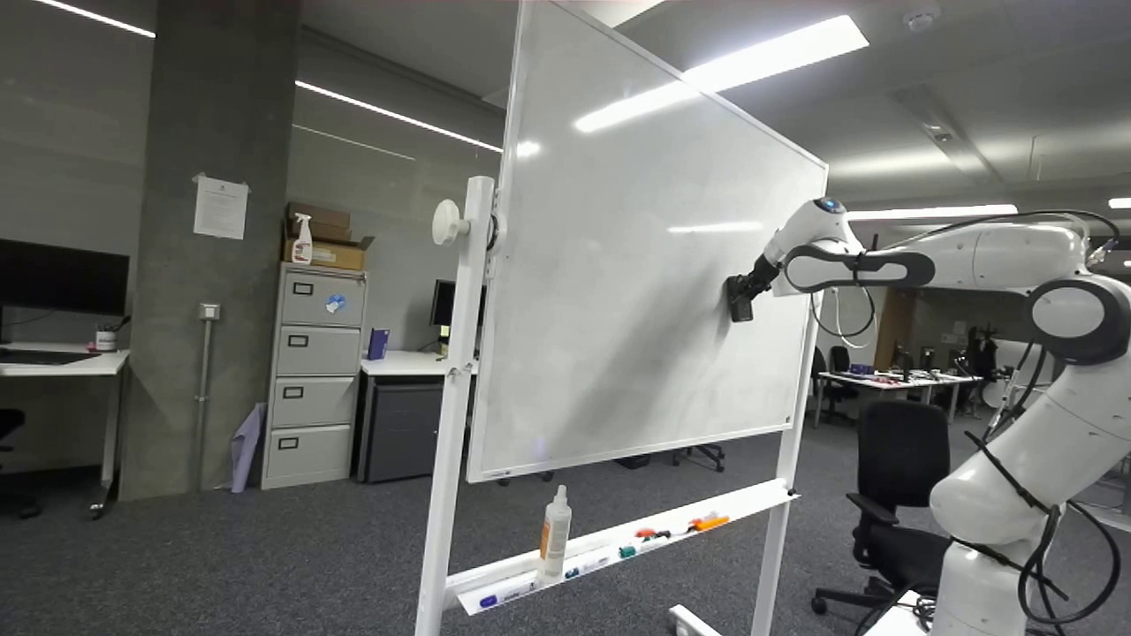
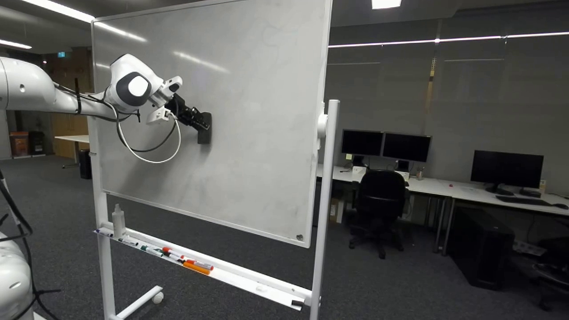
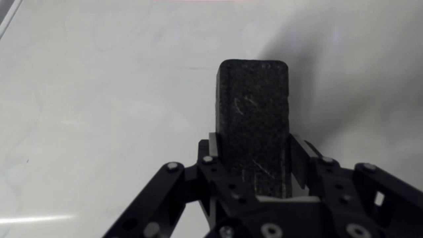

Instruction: Use the black eraser to wipe the white board.

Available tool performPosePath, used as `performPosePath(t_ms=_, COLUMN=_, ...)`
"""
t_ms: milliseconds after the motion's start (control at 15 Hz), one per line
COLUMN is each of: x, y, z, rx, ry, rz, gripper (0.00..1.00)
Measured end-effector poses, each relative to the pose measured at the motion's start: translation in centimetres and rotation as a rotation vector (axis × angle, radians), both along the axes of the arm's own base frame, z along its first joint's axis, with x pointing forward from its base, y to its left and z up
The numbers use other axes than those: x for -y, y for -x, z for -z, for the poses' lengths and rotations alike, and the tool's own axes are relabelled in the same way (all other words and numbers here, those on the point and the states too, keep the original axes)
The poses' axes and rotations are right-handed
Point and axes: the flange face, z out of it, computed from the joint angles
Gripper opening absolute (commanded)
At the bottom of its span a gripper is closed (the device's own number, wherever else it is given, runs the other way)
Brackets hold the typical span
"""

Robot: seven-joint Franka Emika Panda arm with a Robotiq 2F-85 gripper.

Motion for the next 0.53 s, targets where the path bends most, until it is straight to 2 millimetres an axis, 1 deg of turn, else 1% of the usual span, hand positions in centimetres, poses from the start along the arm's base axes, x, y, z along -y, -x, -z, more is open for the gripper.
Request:
performPosePath(t_ms=133, x=-0.8, y=0.0, z=0.0, rx=-0.012, ry=-0.005, rz=-0.011, gripper=0.30)
performPosePath(t_ms=267, x=-1.5, y=0.2, z=-1.0, rx=0.005, ry=-0.011, rz=-0.027, gripper=0.30)
performPosePath(t_ms=400, x=-2.2, y=0.6, z=-3.4, rx=0.053, ry=-0.027, rz=-0.043, gripper=0.30)
performPosePath(t_ms=533, x=-2.4, y=1.4, z=-7.1, rx=0.127, ry=-0.066, rz=-0.055, gripper=0.30)
